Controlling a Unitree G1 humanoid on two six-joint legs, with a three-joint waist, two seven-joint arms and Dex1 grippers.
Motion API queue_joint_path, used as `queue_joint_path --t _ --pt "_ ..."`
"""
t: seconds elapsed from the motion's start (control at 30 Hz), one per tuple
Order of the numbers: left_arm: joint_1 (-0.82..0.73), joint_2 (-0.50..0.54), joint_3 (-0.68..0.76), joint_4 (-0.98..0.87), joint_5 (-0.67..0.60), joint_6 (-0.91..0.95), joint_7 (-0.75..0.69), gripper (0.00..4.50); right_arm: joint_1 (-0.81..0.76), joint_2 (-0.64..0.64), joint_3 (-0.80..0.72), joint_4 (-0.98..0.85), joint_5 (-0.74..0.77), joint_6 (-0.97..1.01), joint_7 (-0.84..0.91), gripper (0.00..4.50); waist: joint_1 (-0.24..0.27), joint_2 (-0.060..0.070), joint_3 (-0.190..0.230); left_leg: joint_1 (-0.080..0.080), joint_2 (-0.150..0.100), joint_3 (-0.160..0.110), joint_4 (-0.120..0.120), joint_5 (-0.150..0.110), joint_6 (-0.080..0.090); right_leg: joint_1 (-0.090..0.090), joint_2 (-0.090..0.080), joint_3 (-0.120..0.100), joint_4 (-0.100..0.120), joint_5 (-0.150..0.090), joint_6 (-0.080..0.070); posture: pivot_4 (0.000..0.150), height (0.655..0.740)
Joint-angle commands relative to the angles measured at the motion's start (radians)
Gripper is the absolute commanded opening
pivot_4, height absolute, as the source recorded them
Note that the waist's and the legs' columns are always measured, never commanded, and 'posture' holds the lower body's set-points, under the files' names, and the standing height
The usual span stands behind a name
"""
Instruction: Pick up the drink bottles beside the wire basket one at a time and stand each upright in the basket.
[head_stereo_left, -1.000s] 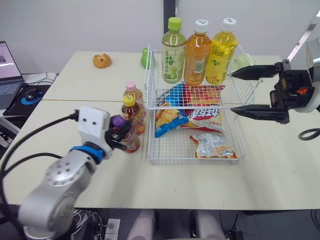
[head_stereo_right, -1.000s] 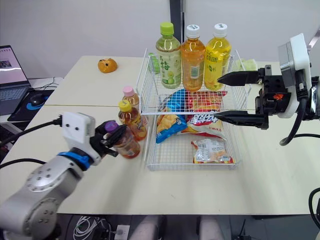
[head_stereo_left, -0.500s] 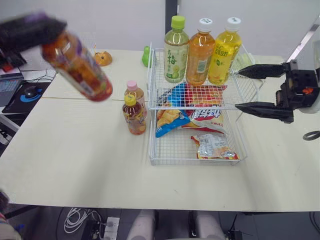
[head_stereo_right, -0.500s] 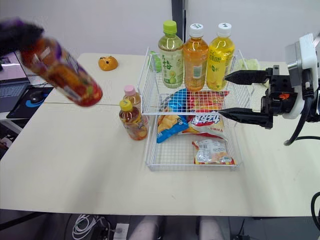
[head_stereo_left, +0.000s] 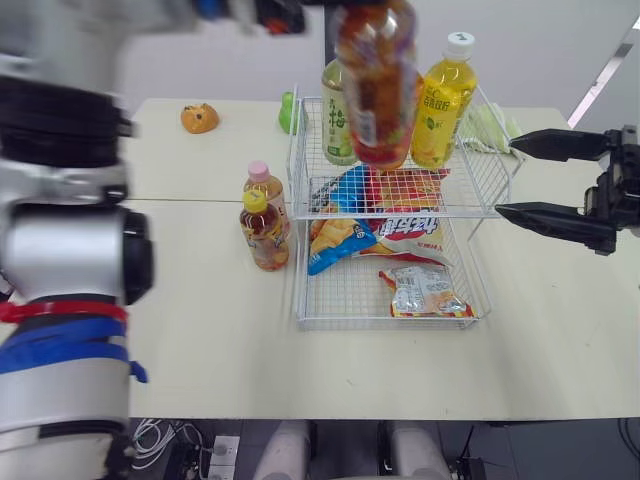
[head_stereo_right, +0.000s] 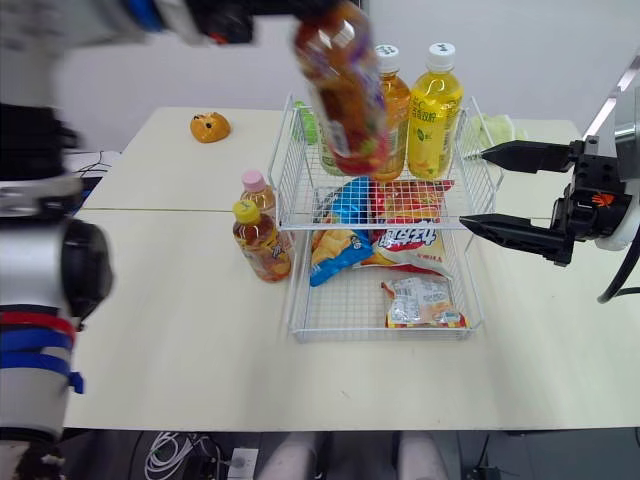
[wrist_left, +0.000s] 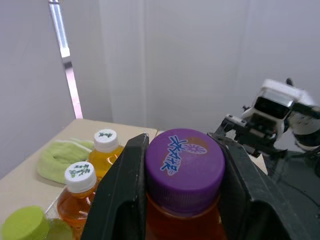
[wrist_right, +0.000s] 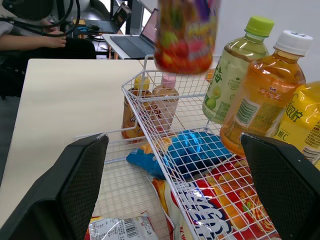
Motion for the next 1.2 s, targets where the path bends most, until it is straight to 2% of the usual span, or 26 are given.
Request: queue_joint_path --t 0.03,0.1,0.3,0.77,0.93,1.07,1.1,1.2 --pt "-0.001 -0.065 0.002 0.014 0.103 -0.157 -0.001 1.39 0.015 -0.021 -0.071 -0.042 0.028 0.012 -0.035 4.5 -0.009 0.001 0.001 0.0 0.0 0.0 0.0 0.0 0.0 -0.001 0.0 0.002 0.0 0.0 0.0 0.15 0.74" --pt "0.025 -0.121 -0.022 0.037 0.165 -0.228 0.013 1.39 0.03 -0.023 -0.092 -0.057 0.034 0.02 -0.051 4.5 -0.015 0.001 0.0 -0.001 0.0 0.0 0.0 0.0 0.0 -0.002 -0.001 0.002 0.001 0.0 0.0 0.15 0.74" --pt "0.035 -0.253 -0.011 0.139 0.246 -0.284 0.024 1.39 0.067 -0.036 -0.14 -0.084 0.051 0.033 -0.078 4.5 -0.017 0.002 0.001 -0.002 -0.001 0.0 0.0 -0.001 0.001 -0.003 -0.001 0.001 0.001 0.0 0.001 0.15 0.74" --pt "-0.037 -0.35 0.024 0.298 0.311 -0.305 -0.038 1.39 0.122 -0.042 -0.178 -0.118 0.062 0.023 -0.105 4.5 -0.016 0.002 0.001 -0.002 -0.002 0.0 0.002 -0.001 0.002 -0.002 -0.001 0.0 0.001 0.001 0.002 0.15 0.74" --pt "-0.048 -0.348 0.04 0.297 0.311 -0.304 -0.086 2.96 0.13 -0.047 -0.193 -0.123 0.07 0.028 -0.103 4.5 -0.017 0.002 0.001 -0.002 -0.002 0.0 0.002 -0.001 0.002 -0.002 -0.001 0.0 0.001 0.001 0.002 0.15 0.74" --pt "-0.059 -0.301 0.08 0.241 0.278 -0.257 -0.139 4.32 0.141 -0.055 -0.211 -0.125 0.075 0.031 -0.104 4.5 -0.018 0.002 0.001 -0.002 -0.001 0.0 0.002 -0.001 0.002 -0.002 -0.001 0.0 0.001 0.001 0.002 0.15 0.74" --pt "-0.059 -0.285 0.092 0.223 0.269 -0.244 -0.151 4.47 0.143 -0.057 -0.215 -0.125 0.076 0.031 -0.103 4.5 -0.019 0.003 0.001 -0.002 -0.001 0.0 0.002 -0.001 0.002 -0.002 -0.001 0.0 0.001 0.001 0.002 0.15 0.74" --pt "-0.041 -0.214 0.139 0.131 0.229 -0.199 -0.175 4.47 0.145 -0.069 -0.223 -0.12 0.079 0.03 -0.099 4.5 -0.022 0.003 0.001 -0.002 -0.001 -0.001 0.002 -0.001 0.002 -0.002 -0.001 0.001 0.002 0.001 0.002 0.15 0.74"
